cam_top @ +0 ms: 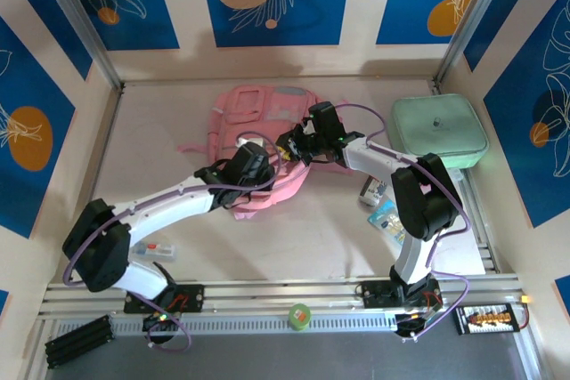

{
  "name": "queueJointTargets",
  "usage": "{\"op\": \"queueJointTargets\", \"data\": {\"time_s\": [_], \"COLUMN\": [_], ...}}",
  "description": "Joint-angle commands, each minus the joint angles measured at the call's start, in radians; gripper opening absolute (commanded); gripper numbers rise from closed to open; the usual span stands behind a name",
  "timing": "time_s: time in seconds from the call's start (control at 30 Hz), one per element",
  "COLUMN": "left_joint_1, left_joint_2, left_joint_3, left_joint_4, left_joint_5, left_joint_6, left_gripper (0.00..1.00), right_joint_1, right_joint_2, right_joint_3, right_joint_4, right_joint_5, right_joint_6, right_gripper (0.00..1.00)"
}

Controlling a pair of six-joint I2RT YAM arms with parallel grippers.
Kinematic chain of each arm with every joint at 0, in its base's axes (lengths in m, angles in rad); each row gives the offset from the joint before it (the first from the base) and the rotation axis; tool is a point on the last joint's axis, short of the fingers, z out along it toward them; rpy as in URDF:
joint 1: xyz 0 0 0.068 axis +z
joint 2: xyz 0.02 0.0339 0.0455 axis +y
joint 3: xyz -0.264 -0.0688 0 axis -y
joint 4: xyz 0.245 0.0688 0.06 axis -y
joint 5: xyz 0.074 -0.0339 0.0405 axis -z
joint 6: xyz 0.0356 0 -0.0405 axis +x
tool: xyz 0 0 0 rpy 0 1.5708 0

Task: Pack the student bag
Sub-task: Unzip the student bag at the center of the table.

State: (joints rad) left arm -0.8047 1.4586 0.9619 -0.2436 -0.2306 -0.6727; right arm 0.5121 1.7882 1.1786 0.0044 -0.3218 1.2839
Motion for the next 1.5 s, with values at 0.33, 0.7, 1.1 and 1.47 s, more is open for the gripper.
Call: {"op": "queueJointTargets", "data": {"time_s": [0.33,0.7,1.1,1.47], "left_joint_1": [-0.013,-0.015,-0.007,0.109], "left_joint_2": [0.086,0.095,0.020,-0.103], "left_joint_3": [0.072,0.095,0.038,-0.055], "left_joint_4": [-0.014,-0.058,-0.067,-0.072], "left_joint_5": [-0.024,-0.058,-0.070,0.025], "left_joint_6": [0.009,0.039,0.057,0.420], "left_gripper": [0.37,0.11,0.00,0.00], "right_joint_1": [0.006,-0.004,-0.018,-0.065], "right_joint_2": [-0.029,-0.039,-0.062,-0.142], "right_joint_3": [0.018,0.011,-0.010,-0.061], "right_joint_4": [0.035,0.020,-0.002,-0.004], "right_joint_5": [-0.043,-0.031,0.004,-0.015], "right_joint_6": [-0.017,-0.027,-0.029,-0.118], "right_gripper": [0.18,0.18,0.13,0.01]}}
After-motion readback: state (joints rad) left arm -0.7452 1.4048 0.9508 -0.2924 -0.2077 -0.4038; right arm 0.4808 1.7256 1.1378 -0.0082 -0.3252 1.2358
